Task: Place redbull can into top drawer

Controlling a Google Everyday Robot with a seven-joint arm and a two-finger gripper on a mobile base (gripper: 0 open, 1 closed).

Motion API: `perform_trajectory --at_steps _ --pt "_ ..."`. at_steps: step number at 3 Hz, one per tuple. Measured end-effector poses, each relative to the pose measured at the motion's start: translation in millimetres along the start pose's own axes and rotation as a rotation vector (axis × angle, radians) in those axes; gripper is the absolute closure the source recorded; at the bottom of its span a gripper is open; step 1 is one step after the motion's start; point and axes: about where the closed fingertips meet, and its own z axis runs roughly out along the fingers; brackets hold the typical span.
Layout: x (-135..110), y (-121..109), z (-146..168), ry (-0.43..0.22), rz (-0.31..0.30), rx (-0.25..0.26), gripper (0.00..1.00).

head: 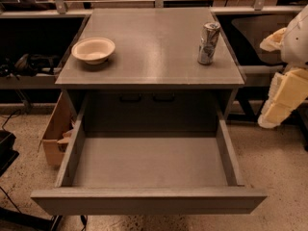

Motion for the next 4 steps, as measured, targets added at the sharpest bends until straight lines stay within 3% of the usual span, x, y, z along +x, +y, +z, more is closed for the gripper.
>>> perform_trajectory --at_steps 1,2,3,4 --pt "18.2 -30.8 30.7 -0.208 0.086 0.038 0.0" --pt "22.3 -64.7 59.2 -0.447 0.132 0.108 0.0" --pt "5.1 -109.9 66.5 -0.714 0.153 0.233 0.0" --pt "-14.8 -156.0 66.8 -0.923 0.176 0.33 0.0"
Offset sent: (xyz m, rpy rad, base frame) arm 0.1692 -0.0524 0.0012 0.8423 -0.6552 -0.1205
